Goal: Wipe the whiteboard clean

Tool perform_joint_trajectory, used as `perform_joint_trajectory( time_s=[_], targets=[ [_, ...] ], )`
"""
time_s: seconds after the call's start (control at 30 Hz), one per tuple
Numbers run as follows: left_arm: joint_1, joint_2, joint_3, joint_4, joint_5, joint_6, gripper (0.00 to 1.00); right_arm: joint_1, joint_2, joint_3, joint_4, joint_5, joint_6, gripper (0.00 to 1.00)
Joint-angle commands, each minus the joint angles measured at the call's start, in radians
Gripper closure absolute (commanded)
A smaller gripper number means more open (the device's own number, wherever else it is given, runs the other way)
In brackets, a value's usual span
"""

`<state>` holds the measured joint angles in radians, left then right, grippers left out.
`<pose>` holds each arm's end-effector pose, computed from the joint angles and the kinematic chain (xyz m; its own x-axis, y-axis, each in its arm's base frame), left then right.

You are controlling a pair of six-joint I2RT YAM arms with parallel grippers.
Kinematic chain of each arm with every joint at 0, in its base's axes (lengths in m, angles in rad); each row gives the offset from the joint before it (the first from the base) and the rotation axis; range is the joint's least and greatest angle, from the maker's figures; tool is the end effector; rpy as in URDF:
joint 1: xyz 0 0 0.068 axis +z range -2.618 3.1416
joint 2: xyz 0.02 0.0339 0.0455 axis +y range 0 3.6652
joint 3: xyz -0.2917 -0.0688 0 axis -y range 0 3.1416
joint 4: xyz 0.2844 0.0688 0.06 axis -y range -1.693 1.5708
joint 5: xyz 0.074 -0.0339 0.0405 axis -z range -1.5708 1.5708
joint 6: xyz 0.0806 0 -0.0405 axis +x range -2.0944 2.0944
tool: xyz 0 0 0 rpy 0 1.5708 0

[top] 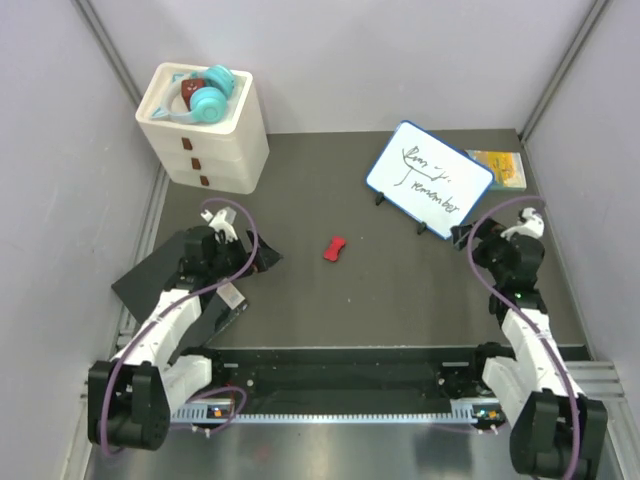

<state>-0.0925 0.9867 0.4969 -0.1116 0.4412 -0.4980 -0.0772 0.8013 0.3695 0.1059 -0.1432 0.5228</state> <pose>0.2552 -0.0582 0.1929 -0.7023 -0.3686 -0.6090 0.1123 0.7874 -0.6061 0.2463 -0.0075 0.2093 -0.3058 0.5193 -0.7980 0.1087 0.8517 0.5126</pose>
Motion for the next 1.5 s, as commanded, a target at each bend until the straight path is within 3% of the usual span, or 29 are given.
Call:
perform_joint_trajectory(
  time_s=[0.0, 0.07, 0.27, 0.33, 0.4, 0.5, 0.6, 0.73, 0.83, 1.03, 1.23, 1.47],
  targets=[
    [-0.003, 0.036, 0.017, 0.190, 0.197, 0.013, 0.01, -0.150, 0.056, -0.040, 0.164, -0.238, 0.092, 0.01],
    [-0.006, 0.026, 0.023, 0.247, 0.301, 0.048, 0.01, -0.170, 0.082, -0.032, 0.179, -0.263, 0.089, 0.01],
    [-0.019, -0.042, 0.040, 0.265, 0.174, -0.048, 0.01, -0.171, 0.122, -0.050, 0.245, -0.302, 0.102, 0.01],
    [-0.035, -0.042, 0.102, 0.189, 0.116, -0.021, 0.01, -0.171, 0.133, -0.053, 0.255, -0.309, 0.103, 0.01],
    [-0.053, -0.001, 0.165, 0.011, 0.013, 0.036, 0.01, -0.171, 0.141, -0.053, 0.253, -0.306, 0.103, 0.01],
    [-0.122, 0.134, 0.331, -0.232, -0.174, 0.094, 0.01, -0.171, 0.156, -0.050, 0.252, -0.302, 0.105, 0.01],
    [-0.219, 0.274, 0.475, -0.328, -0.300, 0.131, 0.01, -0.171, 0.168, -0.043, 0.236, -0.288, 0.108, 0.01],
    [-0.363, 0.398, 0.587, -0.329, -0.398, 0.176, 0.01, -0.173, 0.182, -0.027, 0.221, -0.282, 0.108, 0.01],
    [-0.409, 0.504, 0.662, -0.330, -0.410, 0.171, 0.02, -0.177, 0.190, -0.026, 0.221, -0.279, 0.100, 0.01],
    [-0.529, 0.716, 0.796, -0.330, -0.450, 0.231, 0.07, -0.211, 0.242, -0.073, 0.373, -0.338, 0.148, 0.01],
    [-0.546, 0.843, 0.804, -0.209, -0.384, 0.309, 0.13, -0.219, 0.283, -0.084, 0.413, -0.371, 0.164, 0.01],
    [-0.547, 0.905, 0.807, -0.183, -0.375, 0.319, 0.16, -0.219, 0.288, -0.089, 0.414, -0.372, 0.160, 0.01]
  ],
)
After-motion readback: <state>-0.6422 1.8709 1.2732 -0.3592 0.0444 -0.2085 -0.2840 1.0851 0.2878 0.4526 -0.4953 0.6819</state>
